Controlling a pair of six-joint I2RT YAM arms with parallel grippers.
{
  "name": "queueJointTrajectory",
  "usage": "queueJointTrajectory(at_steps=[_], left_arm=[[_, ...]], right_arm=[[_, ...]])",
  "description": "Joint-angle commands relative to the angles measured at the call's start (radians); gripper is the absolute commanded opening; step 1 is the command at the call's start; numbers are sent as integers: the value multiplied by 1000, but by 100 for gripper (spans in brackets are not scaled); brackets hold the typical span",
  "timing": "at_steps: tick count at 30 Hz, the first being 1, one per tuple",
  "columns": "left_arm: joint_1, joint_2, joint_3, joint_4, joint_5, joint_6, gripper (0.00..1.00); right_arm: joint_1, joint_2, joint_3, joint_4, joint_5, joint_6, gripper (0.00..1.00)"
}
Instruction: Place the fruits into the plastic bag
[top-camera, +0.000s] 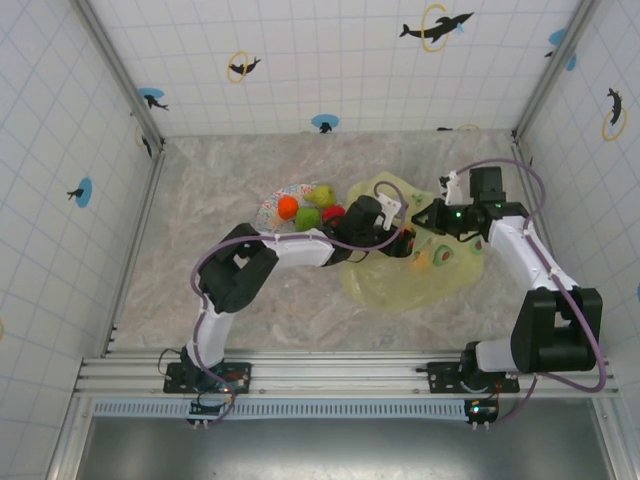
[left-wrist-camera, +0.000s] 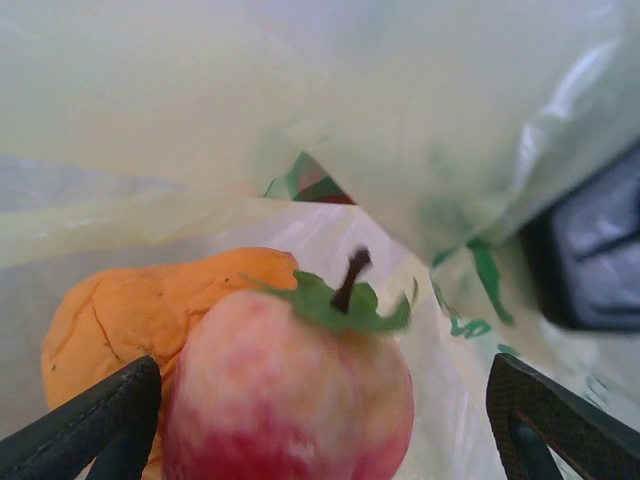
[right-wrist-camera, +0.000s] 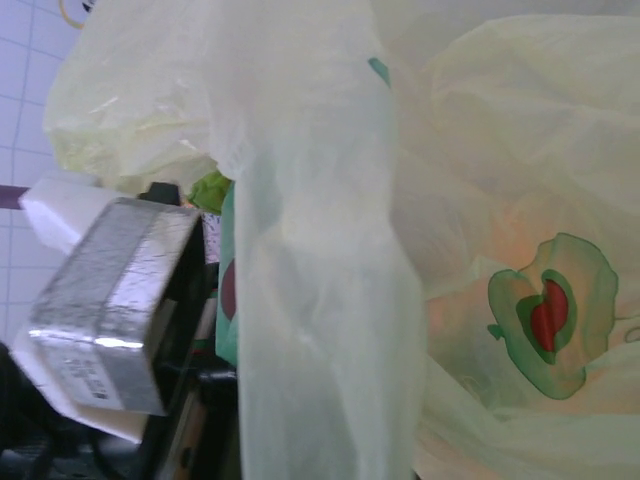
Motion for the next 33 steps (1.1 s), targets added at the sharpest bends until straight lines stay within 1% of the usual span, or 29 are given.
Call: queueJointTrajectory(at_steps=[1, 8, 12, 17, 19, 23, 26, 29, 31, 33], left_arm=[[1, -66, -33, -48, -31, 50, 88], [10, -139, -90, -106, -72, 97, 90], [17, -194, -133, -128, -72, 119, 90], [18, -262, -162, -206, -62, 156, 89], [18, -306, -189, -237, -60, 194, 88], [19, -415, -281, -278, -82, 208, 88], [30, -500, -371, -292, -120, 175, 87], [57, -562, -470, -265, -155, 70, 84], [77, -558, -495, -258, -171, -2, 82], [83, -520, -483, -267, -172, -60, 81]], right_arm=[[-6, -33, -18, -33, 36, -39, 0], [-6, -38, -20, -33, 42, -44, 0], [-6, -32, -20, -32, 43, -44, 0], [-5, -23, -22, -28, 44, -42, 0], [-5, -22, -25, -30, 47, -43, 0], [-5, -21, -25, -28, 53, -46, 0], [-5, -14, -24, -29, 54, -45, 0], [-5, -6, -24, -25, 52, -43, 0], [-6, -3, -24, -22, 50, -42, 0], [-6, 1, -24, -20, 50, -39, 0]])
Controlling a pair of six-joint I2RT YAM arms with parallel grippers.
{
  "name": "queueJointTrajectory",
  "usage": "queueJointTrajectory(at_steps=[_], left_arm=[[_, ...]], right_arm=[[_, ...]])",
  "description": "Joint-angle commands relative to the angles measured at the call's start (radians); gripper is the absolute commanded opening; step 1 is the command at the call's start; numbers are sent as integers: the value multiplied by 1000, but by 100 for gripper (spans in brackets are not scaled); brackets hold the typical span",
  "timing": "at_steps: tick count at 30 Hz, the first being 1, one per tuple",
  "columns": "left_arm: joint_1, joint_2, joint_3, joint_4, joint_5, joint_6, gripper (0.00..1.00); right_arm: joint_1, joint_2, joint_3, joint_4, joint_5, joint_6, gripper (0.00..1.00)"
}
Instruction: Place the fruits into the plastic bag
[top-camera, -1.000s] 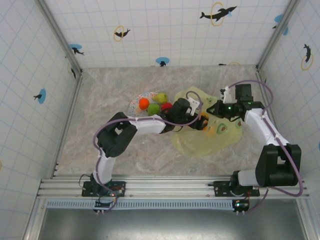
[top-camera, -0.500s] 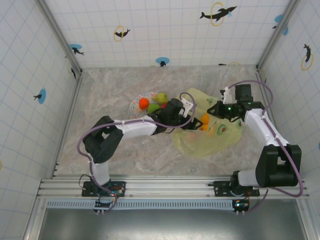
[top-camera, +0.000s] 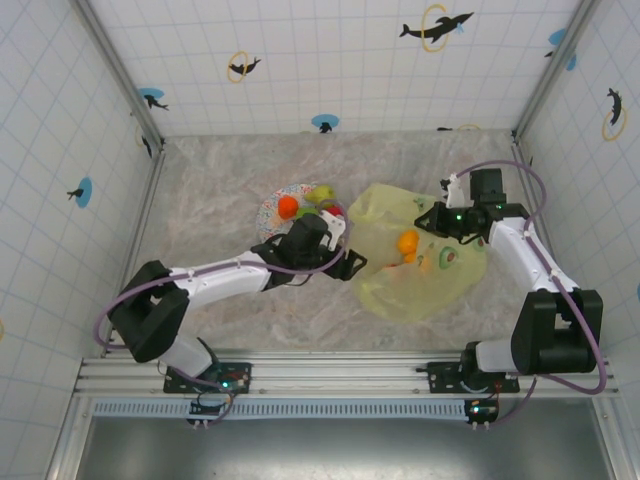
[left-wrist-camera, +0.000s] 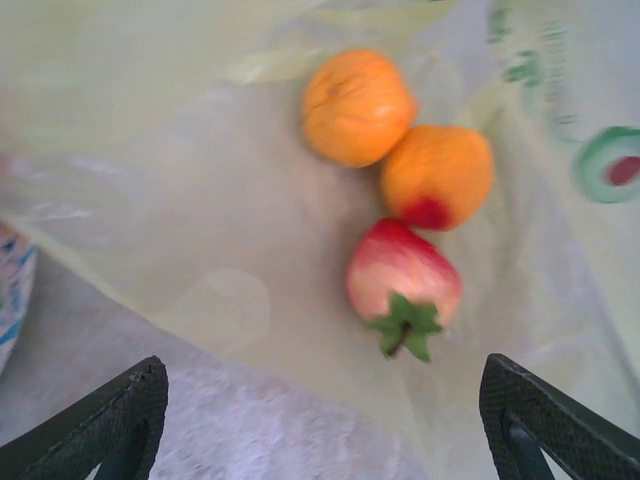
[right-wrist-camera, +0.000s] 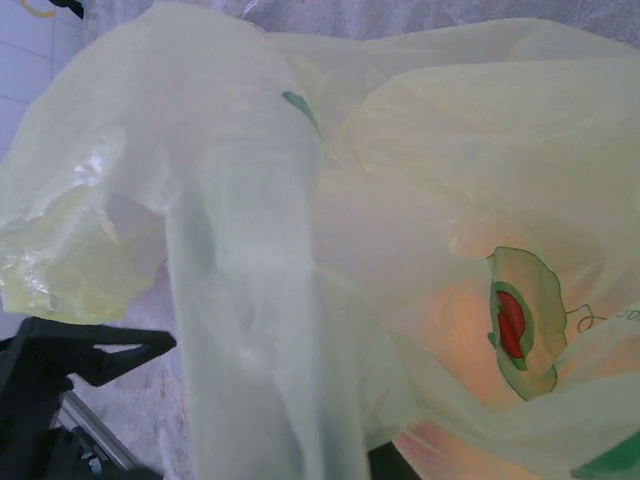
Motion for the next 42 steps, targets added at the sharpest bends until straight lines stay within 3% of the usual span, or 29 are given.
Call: queueJointTrajectory(at_steps=[1, 5, 12, 18, 22, 29, 32, 38, 42], left_arm=[[14, 49, 7, -4, -32, -139, 81], [9, 119, 31, 87, 41, -231, 81], [-21, 184, 76, 24, -86, -252, 81], [-25, 248, 95, 40, -71, -276, 78], [-36, 285, 117, 56, -42, -276, 67], [-43, 218, 114, 111, 39, -260, 25], [-44, 154, 106, 131, 109, -259, 8], [-56, 77, 173, 183, 332, -280, 0], [-56, 39, 195, 213, 391, -292, 0]], right_arm=[[-3, 9, -18, 8, 2, -6, 0], [-1, 7, -21, 9, 0, -4, 0], [0, 4, -26, 12, 0, -4, 0], [0, 6, -28, 14, -2, -3, 0], [0, 4, -28, 12, -1, -3, 0], [-7, -10, -17, 3, 22, -4, 0], [-9, -37, 13, -24, 125, -14, 0], [-7, -74, 118, -178, 429, -83, 0], [-10, -86, 166, -236, 504, -103, 0]])
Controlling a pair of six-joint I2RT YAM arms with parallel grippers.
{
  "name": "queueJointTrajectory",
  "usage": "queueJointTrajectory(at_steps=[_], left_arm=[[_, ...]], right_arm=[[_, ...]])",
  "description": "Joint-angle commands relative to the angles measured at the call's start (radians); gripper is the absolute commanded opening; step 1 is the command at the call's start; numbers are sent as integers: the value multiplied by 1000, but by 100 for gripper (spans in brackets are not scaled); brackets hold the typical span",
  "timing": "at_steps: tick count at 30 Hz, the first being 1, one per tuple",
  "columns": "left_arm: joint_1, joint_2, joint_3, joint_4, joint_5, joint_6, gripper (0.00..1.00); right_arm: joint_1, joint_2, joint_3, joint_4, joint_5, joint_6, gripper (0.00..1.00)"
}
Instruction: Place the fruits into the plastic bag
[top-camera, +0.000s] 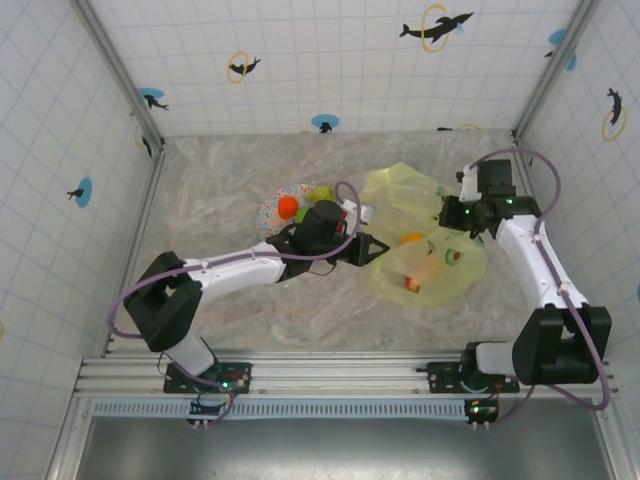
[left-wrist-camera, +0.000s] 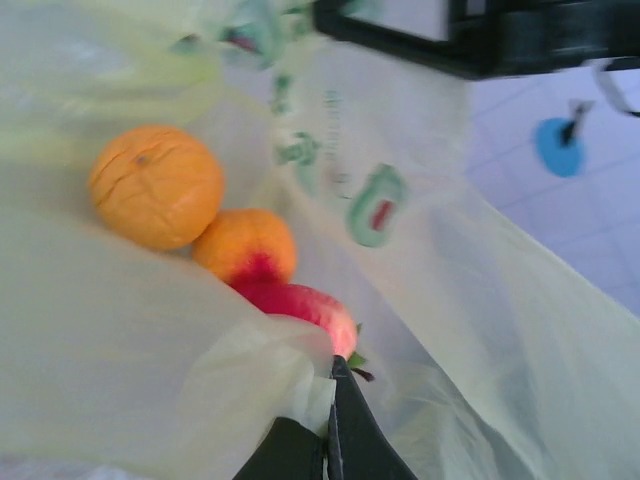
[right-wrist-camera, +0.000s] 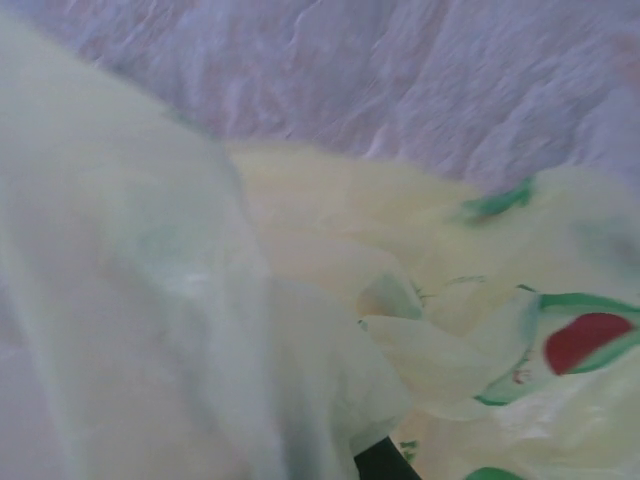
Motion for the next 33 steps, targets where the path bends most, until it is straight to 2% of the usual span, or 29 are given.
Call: queueJointTrajectory(at_steps=[1, 6, 13, 18, 22, 24, 26, 29, 33], left_arm=[[-5, -44, 34, 49, 111, -11, 0], [-3, -67, 28, 23, 91, 12, 0], [9, -74, 5, -166, -135, 79, 0], [21, -71, -18, -182, -159, 100, 0], [27, -46, -32, -183, -153, 100, 1], [28, -44, -66, -172, -148, 100, 8], [32, -48, -85, -167, -148, 102, 22], [43, -62, -105, -170, -150, 121, 38], [62, -97, -126, -199, -165, 164, 54]], right_arm=[[-6, -30, 56, -86, 123, -38, 0], [-5, -20, 101, -103, 123, -43, 0], [-9, 8, 177, -143, 112, -63, 0], [-11, 4, 193, -111, 31, -42, 0], [-8, 12, 115, -68, -23, -26, 0], [-6, 17, 66, -44, -41, -21, 0], [-2, 20, 21, -20, -64, -9, 0], [13, 20, -41, 46, -120, 23, 0], [38, 25, -92, 119, -174, 58, 0]])
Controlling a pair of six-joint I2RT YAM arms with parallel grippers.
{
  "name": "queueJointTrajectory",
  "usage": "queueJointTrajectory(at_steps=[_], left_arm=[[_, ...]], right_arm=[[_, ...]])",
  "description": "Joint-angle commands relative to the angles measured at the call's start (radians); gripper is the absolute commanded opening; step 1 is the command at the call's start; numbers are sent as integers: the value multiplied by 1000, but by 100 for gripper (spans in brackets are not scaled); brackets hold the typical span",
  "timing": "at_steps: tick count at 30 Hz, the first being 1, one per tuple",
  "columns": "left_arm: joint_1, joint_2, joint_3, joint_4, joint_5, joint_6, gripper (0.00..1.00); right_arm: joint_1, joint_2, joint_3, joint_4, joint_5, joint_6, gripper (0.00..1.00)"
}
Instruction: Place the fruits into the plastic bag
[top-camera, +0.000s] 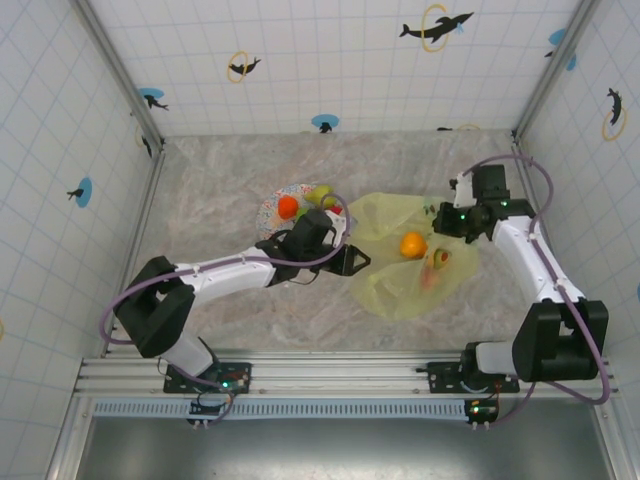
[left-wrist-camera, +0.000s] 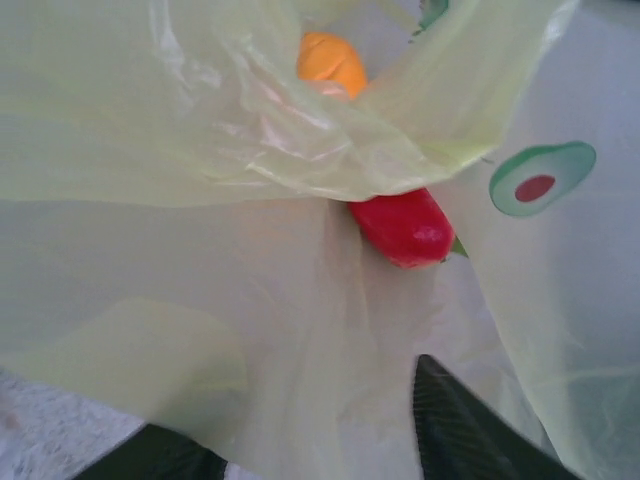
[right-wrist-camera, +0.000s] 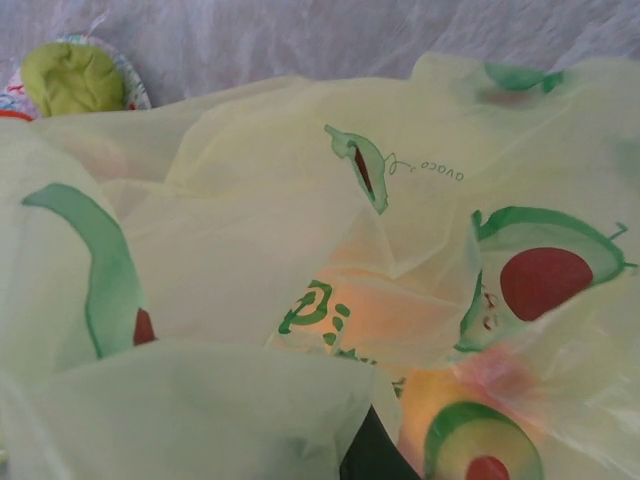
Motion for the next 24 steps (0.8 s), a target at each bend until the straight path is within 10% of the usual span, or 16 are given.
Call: queueJointTrajectory(at_steps=[1, 13, 24], left_arm=[[20, -60, -19, -37, -21, 63, 58], [183, -284, -78, -155, -91, 164, 85], [241, -84, 13, -249, -263, 137, 74]], right_arm=[[21, 5, -37, 108, -78, 47, 0], [48, 31, -87, 195, -116, 84, 0], [29, 32, -64, 162, -107, 53, 0]])
